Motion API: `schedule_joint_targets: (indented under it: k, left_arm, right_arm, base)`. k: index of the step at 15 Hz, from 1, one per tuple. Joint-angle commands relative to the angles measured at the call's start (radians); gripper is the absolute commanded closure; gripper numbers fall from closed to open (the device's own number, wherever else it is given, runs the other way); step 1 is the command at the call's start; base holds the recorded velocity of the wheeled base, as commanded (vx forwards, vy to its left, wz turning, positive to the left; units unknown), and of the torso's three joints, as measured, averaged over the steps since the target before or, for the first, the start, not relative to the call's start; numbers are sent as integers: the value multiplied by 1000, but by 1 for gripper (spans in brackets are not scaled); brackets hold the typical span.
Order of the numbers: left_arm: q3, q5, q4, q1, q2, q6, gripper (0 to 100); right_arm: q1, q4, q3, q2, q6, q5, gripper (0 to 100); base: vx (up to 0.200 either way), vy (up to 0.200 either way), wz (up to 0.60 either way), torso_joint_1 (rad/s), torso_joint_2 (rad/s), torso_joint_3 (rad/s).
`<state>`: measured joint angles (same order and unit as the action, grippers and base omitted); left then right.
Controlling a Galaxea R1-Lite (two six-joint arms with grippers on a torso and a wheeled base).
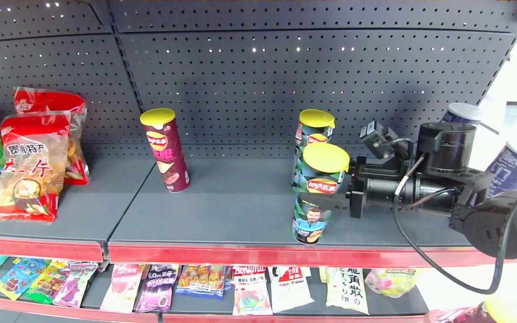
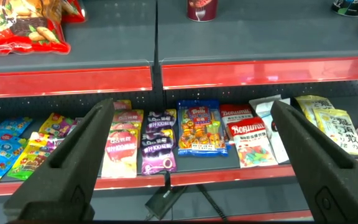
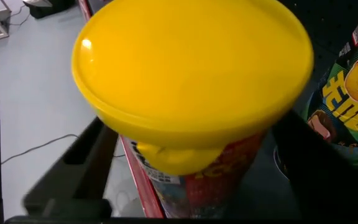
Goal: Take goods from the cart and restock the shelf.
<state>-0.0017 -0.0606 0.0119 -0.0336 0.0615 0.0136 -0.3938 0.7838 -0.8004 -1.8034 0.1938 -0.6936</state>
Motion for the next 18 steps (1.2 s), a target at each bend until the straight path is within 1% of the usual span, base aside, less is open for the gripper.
schedule_joint_targets:
  k: [1,3,7,8,13,16,17,18]
  left_arm:
    - [0,1,0,0,0,0,0]
    - [0,-1,0,0,0,0,0]
    - [0,1,0,0,1,-3,0]
    - [0,1,0,0,1,-3,0]
    - [0,1,0,0,1,0,0]
    - [0,-1,0,0,1,2,0]
    - [0,-1,0,0,1,2,0]
    - [0,-1,0,0,1,0,0]
  right_arm:
    - [1,3,0,4,-1,-1,0]
    - [4,3,10,19,-2,2,0]
    - [52,3,165,118,-4,23,0]
    - [69,5,190,124,-4,25,0]
    - [98,14,257,125,1,32,0]
    - [138,15,368,151,6,36,0]
    - [145,15,389,159,7,42,0]
    - [150,15,423,161,10,91,0]
  base:
    - [0,0,0,0,0,0]
    - [0,0,0,0,0,0]
    - [0,0,0,0,0,0]
    - [0,0,0,0,0,0]
    - [0,0,0,0,0,0]
    - [0,0,0,0,0,0]
    - [0,0,0,0,0,0]
    - [0,0,0,0,0,0]
